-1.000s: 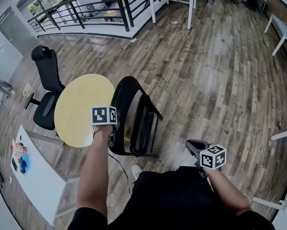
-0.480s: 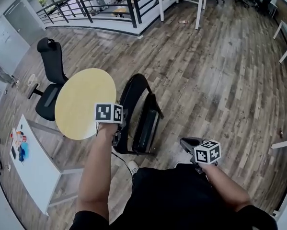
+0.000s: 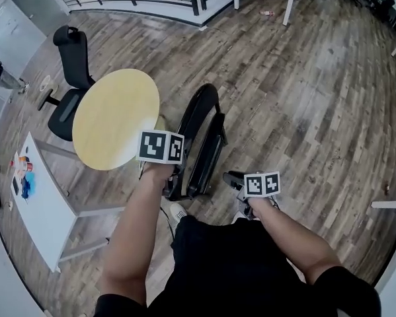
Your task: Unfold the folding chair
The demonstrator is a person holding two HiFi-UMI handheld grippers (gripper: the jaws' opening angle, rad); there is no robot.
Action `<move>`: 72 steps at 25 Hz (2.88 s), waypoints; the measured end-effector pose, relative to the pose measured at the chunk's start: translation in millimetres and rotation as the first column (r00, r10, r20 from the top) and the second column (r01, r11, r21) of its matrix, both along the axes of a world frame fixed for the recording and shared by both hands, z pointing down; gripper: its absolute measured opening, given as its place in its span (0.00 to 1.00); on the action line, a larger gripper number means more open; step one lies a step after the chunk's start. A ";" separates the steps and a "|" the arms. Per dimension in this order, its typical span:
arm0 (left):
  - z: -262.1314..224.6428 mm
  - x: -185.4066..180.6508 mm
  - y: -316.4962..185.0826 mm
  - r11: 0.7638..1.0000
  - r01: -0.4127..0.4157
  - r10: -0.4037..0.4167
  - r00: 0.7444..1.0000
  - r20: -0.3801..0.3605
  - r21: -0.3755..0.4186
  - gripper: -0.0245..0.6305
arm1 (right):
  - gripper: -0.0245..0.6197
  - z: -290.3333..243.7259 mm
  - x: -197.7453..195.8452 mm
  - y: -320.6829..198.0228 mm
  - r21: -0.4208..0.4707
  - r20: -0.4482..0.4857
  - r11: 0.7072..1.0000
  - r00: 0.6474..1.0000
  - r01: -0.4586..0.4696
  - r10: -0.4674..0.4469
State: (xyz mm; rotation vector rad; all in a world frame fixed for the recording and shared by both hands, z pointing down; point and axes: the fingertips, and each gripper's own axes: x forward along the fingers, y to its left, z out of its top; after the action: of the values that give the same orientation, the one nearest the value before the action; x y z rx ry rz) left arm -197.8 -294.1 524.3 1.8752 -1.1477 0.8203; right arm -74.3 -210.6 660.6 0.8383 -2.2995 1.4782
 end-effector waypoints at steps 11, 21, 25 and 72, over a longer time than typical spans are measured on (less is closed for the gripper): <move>-1.0 29.7 7.7 1.000 -0.015 0.015 1.000 0.019 0.012 0.17 | 0.35 58.4 -63.7 -9.7 -0.166 0.032 0.985 0.999 -0.038 0.044; -0.8 31.6 6.7 1.000 -0.021 0.021 0.999 0.040 0.009 0.17 | 0.37 78.7 -85.1 -27.3 -0.144 -0.107 0.987 0.993 -0.068 0.053; 0.0 32.4 8.2 1.000 -0.024 0.023 0.998 0.052 0.014 0.17 | 0.37 89.3 -95.0 -33.6 -0.154 -0.172 0.986 0.984 -0.062 0.035; 50.4 -35.3 -18.5 0.991 -0.099 0.089 0.989 0.115 0.088 0.21 | 0.35 158.6 56.7 16.1 -0.322 -0.049 0.933 0.987 -0.160 0.153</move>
State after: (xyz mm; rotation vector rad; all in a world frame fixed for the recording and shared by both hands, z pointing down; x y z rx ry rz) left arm -233.1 -312.6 574.7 1.9944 -1.1910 0.9488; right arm -17.6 -194.5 819.3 0.9497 -1.9312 1.8399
